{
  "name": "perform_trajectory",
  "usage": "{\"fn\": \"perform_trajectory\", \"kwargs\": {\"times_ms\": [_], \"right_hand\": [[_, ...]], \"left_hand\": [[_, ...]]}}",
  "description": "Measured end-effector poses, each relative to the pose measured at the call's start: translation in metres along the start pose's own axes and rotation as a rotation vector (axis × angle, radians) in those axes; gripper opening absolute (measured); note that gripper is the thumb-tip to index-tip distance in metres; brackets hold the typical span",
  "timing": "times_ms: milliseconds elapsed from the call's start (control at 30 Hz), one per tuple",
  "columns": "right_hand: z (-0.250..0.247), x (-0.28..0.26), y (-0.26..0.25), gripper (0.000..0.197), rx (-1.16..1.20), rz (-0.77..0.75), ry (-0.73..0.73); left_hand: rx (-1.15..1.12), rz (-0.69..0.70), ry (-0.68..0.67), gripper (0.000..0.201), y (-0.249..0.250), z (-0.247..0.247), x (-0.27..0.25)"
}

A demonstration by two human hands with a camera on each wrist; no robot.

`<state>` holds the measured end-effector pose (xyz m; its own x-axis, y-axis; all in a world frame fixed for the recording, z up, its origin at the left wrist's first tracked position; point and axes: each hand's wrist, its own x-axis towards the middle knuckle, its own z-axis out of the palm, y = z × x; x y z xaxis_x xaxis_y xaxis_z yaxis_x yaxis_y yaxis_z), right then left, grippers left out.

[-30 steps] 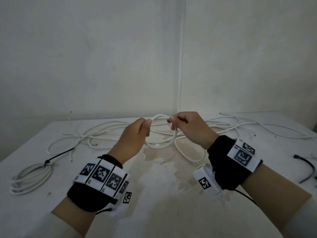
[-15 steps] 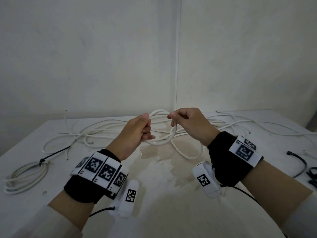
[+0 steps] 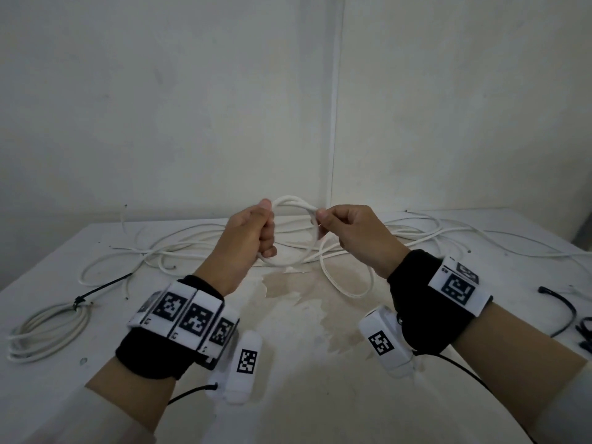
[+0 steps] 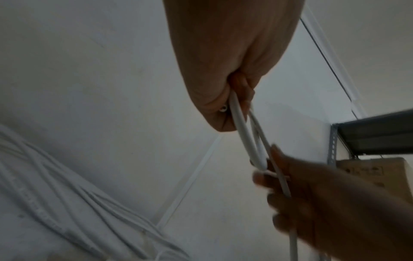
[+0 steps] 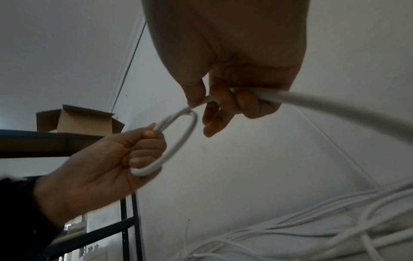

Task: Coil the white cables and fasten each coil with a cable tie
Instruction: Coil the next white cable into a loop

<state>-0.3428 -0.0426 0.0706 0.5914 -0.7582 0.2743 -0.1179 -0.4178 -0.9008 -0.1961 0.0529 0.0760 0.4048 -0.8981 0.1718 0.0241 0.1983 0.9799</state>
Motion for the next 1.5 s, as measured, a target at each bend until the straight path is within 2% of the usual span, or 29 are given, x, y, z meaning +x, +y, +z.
{"fn": "perform_trajectory", "kwargs": {"times_ms": [100,200,300,400,467,567,633,700,800,900,1100,1267,1333,1400,1500], "right_hand": [[-0.006,0.001,0.013,0.027,-0.086,-0.034,0.015],[-0.023,0.005,0.034,0.017,-0.287,-0.087,0.060],[-0.038,0.012,0.046,0.010,-0.329,-0.113,0.157],[-0.033,0.021,0.044,0.006,-0.442,-0.124,0.193],[-0.023,0.025,0.042,0.014,-0.614,-0.170,0.131],[-0.003,0.024,0.045,0.021,-0.836,-0.226,-0.080],[0.009,0.020,0.045,0.023,-0.916,-0.270,-0.175],[0.018,0.016,0.042,0.022,-0.955,-0.321,-0.211],[0.033,0.006,0.034,0.016,-0.957,-0.464,-0.255],[0.042,0.001,0.034,0.022,-0.872,-0.631,-0.220],[0.050,-0.001,0.016,0.024,-0.783,-0.752,-0.219],[0.047,0.003,0.006,0.014,-0.610,-0.664,-0.170],[0.043,0.005,0.005,0.008,-0.521,-0.589,-0.173],[0.036,0.007,0.005,0.010,-0.426,-0.467,-0.143],[0.028,0.012,0.007,0.014,-0.320,-0.466,-0.086]], "left_hand": [[-0.098,0.007,0.106,0.037,0.012,-0.018,0.007],[-0.169,0.014,0.211,0.038,0.024,-0.047,0.009],[-0.133,0.023,0.260,0.038,0.024,-0.063,0.007],[-0.112,0.016,0.279,0.038,0.018,-0.065,0.006],[-0.102,0.016,0.291,0.038,0.017,-0.064,0.008],[-0.009,0.008,0.320,0.038,0.012,-0.063,0.012],[0.057,0.006,0.317,0.038,0.005,-0.063,0.014],[0.120,0.007,0.302,0.038,-0.001,-0.063,0.015],[0.189,0.017,0.269,0.038,-0.007,-0.061,0.016],[0.246,0.026,0.240,0.039,-0.011,-0.053,0.019],[0.225,0.008,0.162,0.037,-0.020,-0.023,0.018],[0.432,0.058,0.062,0.036,-0.025,-0.005,0.008],[0.441,0.018,0.013,0.037,-0.026,-0.002,0.004],[0.411,-0.041,-0.031,0.037,-0.026,0.001,0.002],[0.321,-0.129,-0.074,0.037,-0.022,0.002,-0.001]]}}
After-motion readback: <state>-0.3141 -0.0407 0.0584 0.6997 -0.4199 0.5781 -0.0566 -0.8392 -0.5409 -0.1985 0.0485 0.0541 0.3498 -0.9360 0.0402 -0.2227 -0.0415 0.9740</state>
